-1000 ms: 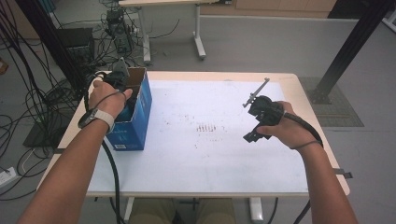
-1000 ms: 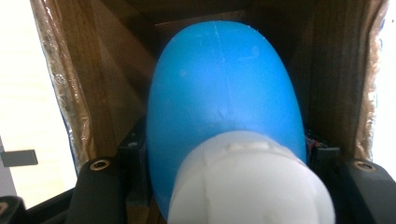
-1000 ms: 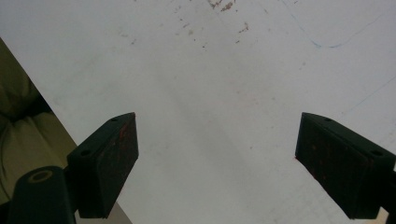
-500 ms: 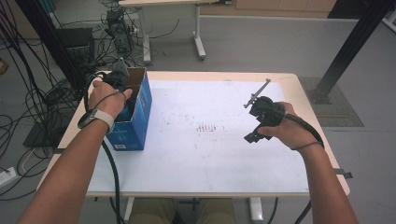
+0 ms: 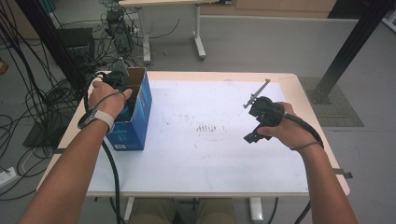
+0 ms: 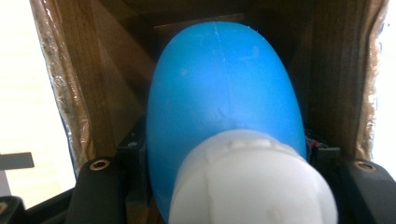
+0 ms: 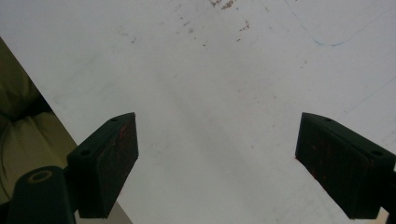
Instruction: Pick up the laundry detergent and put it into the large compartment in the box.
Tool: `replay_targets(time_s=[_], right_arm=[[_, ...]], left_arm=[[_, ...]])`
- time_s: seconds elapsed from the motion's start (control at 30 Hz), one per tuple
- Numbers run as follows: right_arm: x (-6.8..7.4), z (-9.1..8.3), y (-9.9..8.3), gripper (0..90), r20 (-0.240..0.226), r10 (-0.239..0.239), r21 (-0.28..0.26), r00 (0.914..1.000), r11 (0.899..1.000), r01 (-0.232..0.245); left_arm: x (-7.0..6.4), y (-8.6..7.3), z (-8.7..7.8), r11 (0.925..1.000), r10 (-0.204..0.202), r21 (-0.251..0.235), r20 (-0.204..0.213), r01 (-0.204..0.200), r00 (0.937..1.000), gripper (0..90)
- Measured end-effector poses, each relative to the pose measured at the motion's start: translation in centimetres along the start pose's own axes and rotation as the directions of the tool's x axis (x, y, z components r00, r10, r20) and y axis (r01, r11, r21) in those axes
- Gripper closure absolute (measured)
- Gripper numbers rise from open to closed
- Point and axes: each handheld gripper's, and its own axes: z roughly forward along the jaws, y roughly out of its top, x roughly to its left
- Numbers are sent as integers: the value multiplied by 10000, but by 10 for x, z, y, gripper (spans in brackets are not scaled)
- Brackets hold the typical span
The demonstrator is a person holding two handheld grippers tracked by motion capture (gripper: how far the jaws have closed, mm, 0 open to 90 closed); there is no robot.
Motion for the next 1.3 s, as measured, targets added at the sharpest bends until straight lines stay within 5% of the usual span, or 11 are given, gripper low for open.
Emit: replay_targets(time_s=[0.6,0.83,1.3], right_arm=[[2,3,3,129,-32,-65,170,10000,9998,65],[2,4,3,130,-60,-80,178,9999,9998,81],[4,5,6,130,5,-196,266,9998,9995,196]], left_arm=[[14,-3,-2,9993,-346,-92,429,350,9985,285],[15,-1,-13,9999,-130,-57,541,134,9985,277],[17,-4,-33,9994,-36,-353,809,64,9967,125]])
